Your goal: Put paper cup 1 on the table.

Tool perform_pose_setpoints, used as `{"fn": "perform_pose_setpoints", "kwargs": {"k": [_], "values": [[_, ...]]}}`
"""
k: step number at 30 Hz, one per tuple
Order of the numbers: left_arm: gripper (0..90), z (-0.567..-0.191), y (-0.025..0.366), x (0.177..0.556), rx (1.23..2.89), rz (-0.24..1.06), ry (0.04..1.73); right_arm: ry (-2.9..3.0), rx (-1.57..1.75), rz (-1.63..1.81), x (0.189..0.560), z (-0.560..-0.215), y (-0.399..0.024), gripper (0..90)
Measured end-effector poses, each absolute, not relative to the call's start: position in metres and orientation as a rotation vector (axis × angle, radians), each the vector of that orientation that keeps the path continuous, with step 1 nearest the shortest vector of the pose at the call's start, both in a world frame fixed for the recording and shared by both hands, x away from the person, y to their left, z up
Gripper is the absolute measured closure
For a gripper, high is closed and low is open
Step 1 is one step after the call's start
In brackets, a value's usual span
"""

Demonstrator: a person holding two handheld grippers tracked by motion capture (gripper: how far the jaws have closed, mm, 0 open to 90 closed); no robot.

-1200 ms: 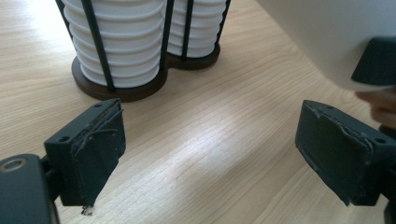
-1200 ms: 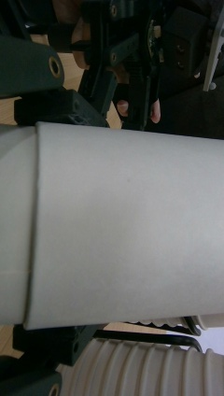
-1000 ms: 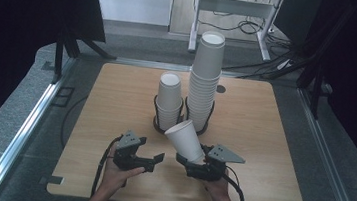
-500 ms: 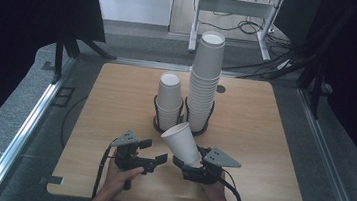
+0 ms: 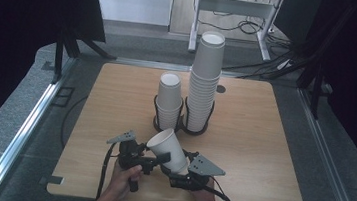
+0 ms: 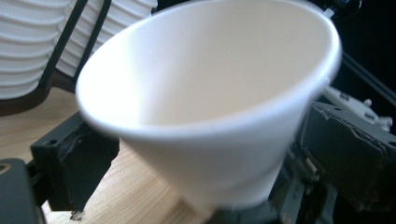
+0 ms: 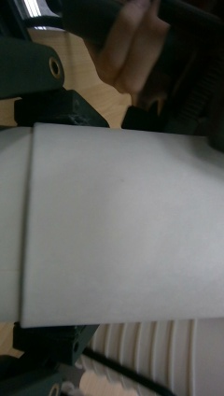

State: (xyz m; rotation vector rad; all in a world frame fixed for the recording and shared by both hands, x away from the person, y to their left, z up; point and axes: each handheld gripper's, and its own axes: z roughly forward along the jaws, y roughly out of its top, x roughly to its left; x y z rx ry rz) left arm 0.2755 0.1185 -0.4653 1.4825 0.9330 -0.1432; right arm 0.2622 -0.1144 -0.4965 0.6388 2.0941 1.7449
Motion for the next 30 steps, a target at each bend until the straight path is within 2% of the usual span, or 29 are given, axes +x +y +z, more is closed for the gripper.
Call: {"fn": "perform_pose_setpoints", "kwargs": {"k": [4,5,8,24,30], "values": [[4.9,-0.468,0.116,0.278,1.476,-0.128,0.963,2.122,0.597,1.713,0.258,-0.5,-0.105,23.6],[8.2,-0.469,0.117,0.278,1.458,-0.116,0.972,2.131,0.585,1.687,0.257,-0.502,-0.102,23.6],[9.1,-0.47,0.118,0.279,1.436,-0.133,0.975,2.134,0.584,1.677,0.257,-0.504,-0.1,23.5],[13.2,-0.467,0.112,0.269,1.483,0.0,0.91,2.158,0.562,1.641,0.256,-0.503,-0.101,21.6],[13.3,-0.466,0.116,0.268,1.468,0.032,0.913,2.203,0.637,1.677,0.262,-0.504,-0.106,16.7]]}}
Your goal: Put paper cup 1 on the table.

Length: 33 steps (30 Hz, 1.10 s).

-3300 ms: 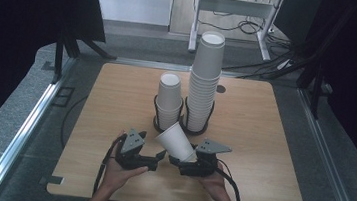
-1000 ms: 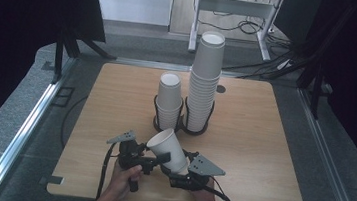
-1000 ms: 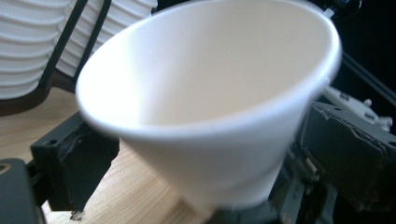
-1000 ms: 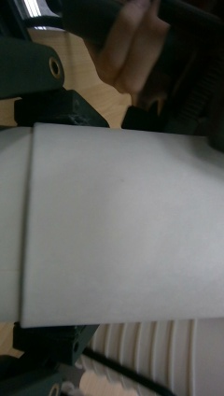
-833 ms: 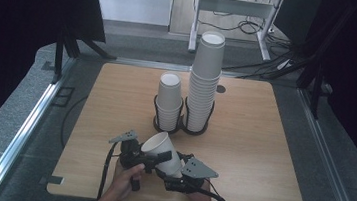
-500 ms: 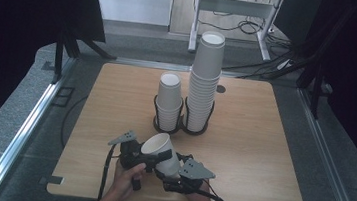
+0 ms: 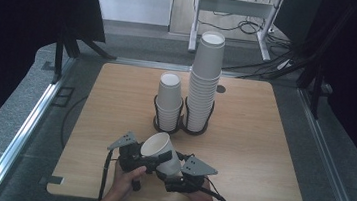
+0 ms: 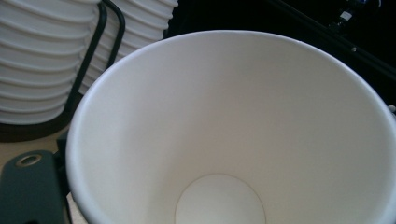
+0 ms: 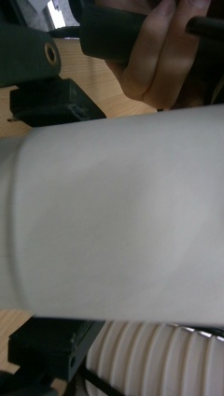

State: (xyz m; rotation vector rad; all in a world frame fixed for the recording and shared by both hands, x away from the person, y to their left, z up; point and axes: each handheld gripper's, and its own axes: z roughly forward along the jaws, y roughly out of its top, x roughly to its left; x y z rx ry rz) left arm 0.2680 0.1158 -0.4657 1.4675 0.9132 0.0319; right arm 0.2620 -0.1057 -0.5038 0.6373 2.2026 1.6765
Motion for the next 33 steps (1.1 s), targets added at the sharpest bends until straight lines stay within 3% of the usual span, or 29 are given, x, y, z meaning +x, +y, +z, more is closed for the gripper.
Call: {"fn": "perform_pose_setpoints", "kwargs": {"k": [33], "values": [[13.2,-0.443,0.146,0.262,1.515,0.325,0.934,2.265,0.691,1.591,0.268,-0.505,-0.115,16.5]]}}
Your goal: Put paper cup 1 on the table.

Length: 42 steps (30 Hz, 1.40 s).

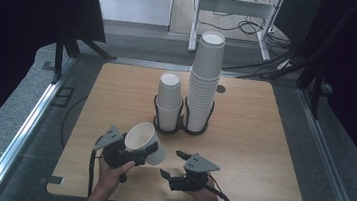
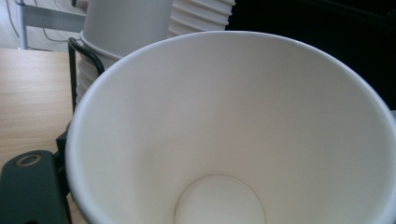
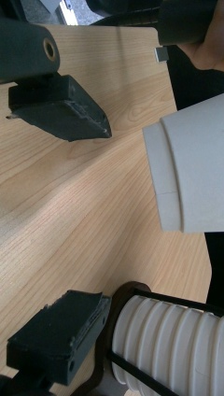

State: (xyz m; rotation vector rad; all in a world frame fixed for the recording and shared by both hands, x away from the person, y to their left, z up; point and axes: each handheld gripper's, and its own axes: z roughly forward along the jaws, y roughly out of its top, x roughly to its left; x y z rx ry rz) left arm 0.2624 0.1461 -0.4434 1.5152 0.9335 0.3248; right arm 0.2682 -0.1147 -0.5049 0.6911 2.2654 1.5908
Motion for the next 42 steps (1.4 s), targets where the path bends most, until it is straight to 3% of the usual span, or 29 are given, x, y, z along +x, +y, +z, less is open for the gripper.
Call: {"fn": "perform_pose_setpoints", "kwargs": {"k": [14,42], "values": [[13.1,-0.444,0.159,0.265,1.565,0.486,0.99,2.238,0.708,1.584,0.269,-0.505,-0.118,17.5],[12.7,-0.458,0.191,0.28,1.607,0.661,1.147,2.216,0.72,1.538,0.269,-0.507,-0.117,19.1]]}}
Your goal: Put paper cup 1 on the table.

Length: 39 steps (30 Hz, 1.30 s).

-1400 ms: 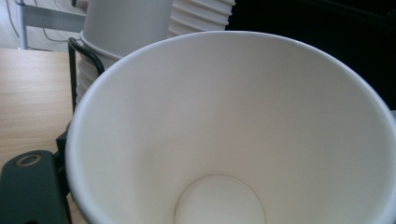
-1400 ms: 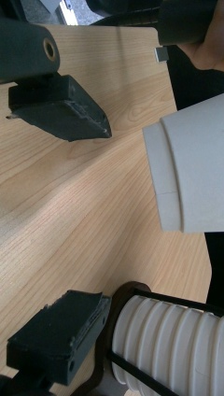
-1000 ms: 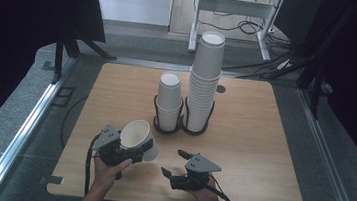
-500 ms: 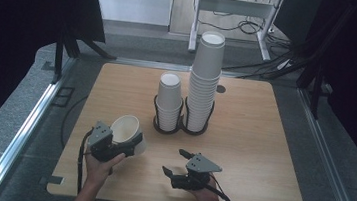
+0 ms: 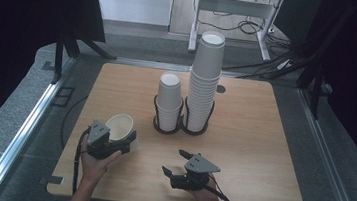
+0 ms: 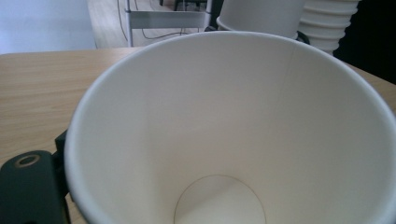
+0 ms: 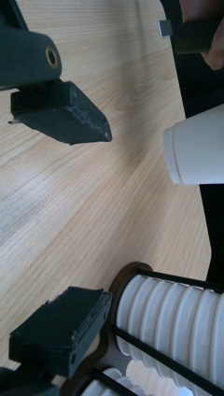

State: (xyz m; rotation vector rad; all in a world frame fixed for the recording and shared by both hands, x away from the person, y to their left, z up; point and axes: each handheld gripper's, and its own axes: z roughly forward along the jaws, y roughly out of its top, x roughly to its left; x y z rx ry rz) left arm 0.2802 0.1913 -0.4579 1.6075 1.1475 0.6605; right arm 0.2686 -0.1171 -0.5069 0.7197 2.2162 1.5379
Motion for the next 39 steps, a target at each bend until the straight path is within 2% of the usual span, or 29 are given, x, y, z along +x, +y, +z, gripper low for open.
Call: {"fn": "perform_pose_setpoints", "kwargs": {"k": [39], "values": [[12.3,-0.479,0.178,0.287,1.719,0.683,1.137,2.226,0.721,1.513,0.269,-0.509,-0.116,20.1]]}}
